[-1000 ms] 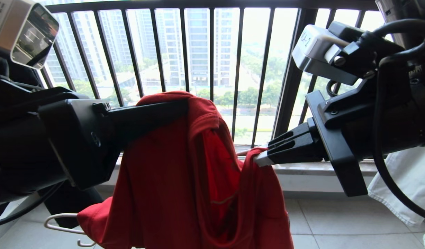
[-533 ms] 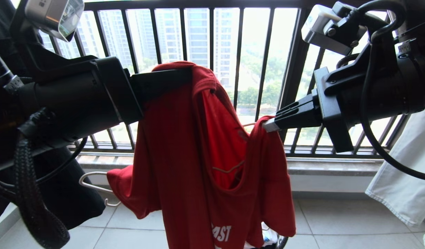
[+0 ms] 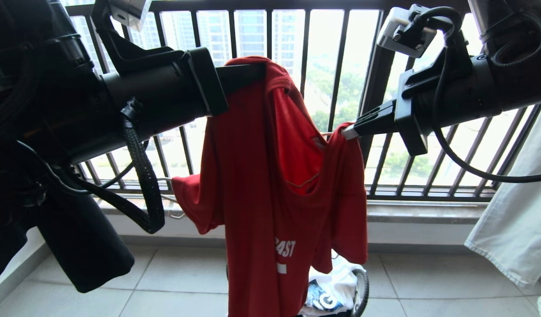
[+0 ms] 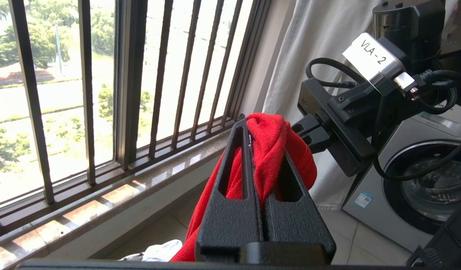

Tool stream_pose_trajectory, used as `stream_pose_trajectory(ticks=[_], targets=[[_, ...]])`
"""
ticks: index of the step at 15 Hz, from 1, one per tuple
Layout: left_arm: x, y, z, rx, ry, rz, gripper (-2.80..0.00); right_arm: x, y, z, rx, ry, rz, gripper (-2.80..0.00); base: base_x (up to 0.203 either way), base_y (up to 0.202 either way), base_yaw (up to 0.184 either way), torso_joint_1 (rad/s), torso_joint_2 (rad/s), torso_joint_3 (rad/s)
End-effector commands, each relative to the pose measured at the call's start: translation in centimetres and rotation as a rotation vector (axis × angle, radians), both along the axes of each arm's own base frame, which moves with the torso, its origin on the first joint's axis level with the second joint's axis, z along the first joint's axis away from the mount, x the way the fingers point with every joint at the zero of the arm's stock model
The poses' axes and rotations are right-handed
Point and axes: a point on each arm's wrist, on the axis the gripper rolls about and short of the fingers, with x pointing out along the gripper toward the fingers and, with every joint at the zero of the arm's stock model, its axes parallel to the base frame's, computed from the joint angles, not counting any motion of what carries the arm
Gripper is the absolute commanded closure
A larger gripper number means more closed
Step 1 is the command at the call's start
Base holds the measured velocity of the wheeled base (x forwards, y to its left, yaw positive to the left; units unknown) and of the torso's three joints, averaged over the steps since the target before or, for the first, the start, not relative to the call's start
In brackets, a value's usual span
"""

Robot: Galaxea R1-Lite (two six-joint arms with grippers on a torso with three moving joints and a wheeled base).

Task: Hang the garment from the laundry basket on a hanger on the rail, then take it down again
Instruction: Hang the clothes on the clothes rack

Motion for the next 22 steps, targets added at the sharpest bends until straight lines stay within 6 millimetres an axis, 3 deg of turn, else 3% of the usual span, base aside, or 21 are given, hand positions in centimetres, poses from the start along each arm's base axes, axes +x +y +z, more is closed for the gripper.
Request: stream_pose_trajectory(ticks=[1, 6, 13, 14, 22], targets=[[1.6, -0.6, -1.4, 0.024, 0.040, 0.012, 0.00, 1.7, 0.2, -1.9, -0.025, 0.062, -0.011, 0.00, 0.000, 0.000, 0.000, 0.000, 0.00, 0.000], [2.7, 0.5, -1.9, 0.027, 0.057, 0.065, 0.00, 4.6, 1.3, -4.3, -0.028, 0.102, -0.005, 0.00, 0.000, 0.000, 0.000, 0.000, 0.00, 0.000], [3.3, 0.9, -1.5, 0.018, 0.047, 0.089, 0.00, 5.3, 1.6, -6.4, -0.036, 0.151, 0.009, 0.00, 0.000, 0.000, 0.000, 0.000, 0.00, 0.000], [3.3, 0.9, -1.5, 0.018, 0.047, 0.089, 0.00, 5.4, 1.7, -6.5, -0.030, 0.135, 0.009, -2.80, 0.000, 0.000, 0.000, 0.000, 0.00, 0.000], [3.4, 0.9, -1.5, 0.018, 0.045, 0.091, 0.00, 4.8, 1.3, -7.0, -0.036, 0.157, 0.005, -2.80, 0.000, 0.000, 0.000, 0.000, 0.00, 0.000]])
